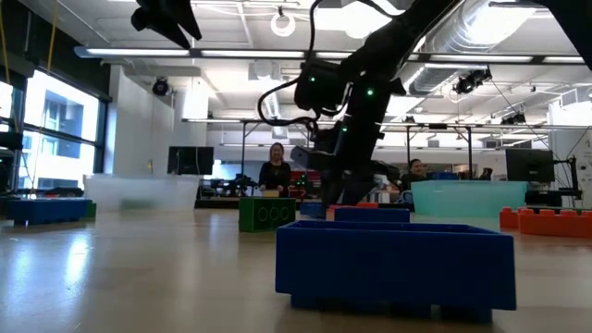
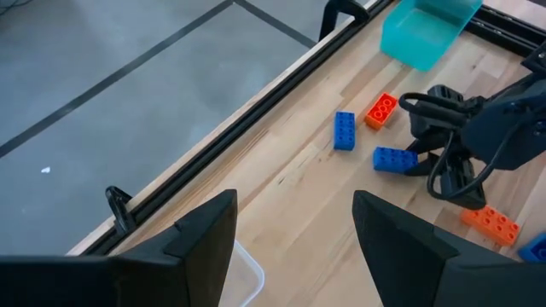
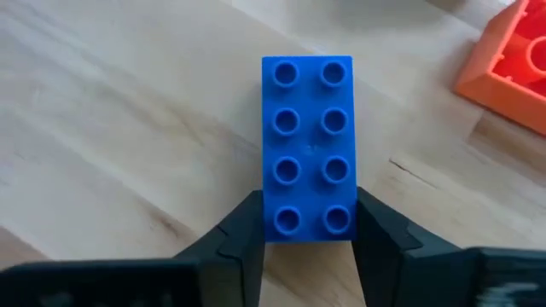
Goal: Sort & place blocks by color
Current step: Put the blue game piece into the blue bin
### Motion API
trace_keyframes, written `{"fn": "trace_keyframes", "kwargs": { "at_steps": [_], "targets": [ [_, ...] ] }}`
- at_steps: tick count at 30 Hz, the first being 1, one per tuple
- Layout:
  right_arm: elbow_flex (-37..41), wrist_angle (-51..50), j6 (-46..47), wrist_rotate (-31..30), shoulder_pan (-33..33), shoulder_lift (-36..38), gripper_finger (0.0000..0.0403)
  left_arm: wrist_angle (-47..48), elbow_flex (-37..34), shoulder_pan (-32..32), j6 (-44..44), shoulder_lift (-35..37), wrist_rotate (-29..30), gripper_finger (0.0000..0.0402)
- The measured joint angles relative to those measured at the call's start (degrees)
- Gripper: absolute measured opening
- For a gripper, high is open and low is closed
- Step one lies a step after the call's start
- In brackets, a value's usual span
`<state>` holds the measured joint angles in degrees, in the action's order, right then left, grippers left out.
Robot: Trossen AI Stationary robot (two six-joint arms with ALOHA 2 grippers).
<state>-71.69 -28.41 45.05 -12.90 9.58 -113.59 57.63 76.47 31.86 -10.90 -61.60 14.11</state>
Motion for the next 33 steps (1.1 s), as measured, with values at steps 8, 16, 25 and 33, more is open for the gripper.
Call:
{"fn": "trace_keyframes", "kwargs": {
  "at_steps": [8, 16, 25, 33],
  "targets": [
    [0.16, -4.3, -0.47, -3.42, -0.22, 6.03, 0.0112, 0.0, 0.0, 0.0, 0.0, 0.0, 0.0, 0.0223],
    [0.14, -12.23, -0.14, -11.07, -0.2, 14.84, 0.0112, -0.02, 0.0, 0.0, 0.15, 0.0, 0.01, 0.0223],
    [0.11, -30.17, 4.58, -23.94, 2.03, 26.27, 0.0112, -0.04, 0.0, -0.02, 0.13, 0.0, 0.0, 0.0223],
    [1.09, -43.1, 7.19, -26.88, 8.45, 32.09, 0.0112, -0.05, 0.0, -0.02, -1.06, 0.0, -0.1, 0.0223]
  ]
}}
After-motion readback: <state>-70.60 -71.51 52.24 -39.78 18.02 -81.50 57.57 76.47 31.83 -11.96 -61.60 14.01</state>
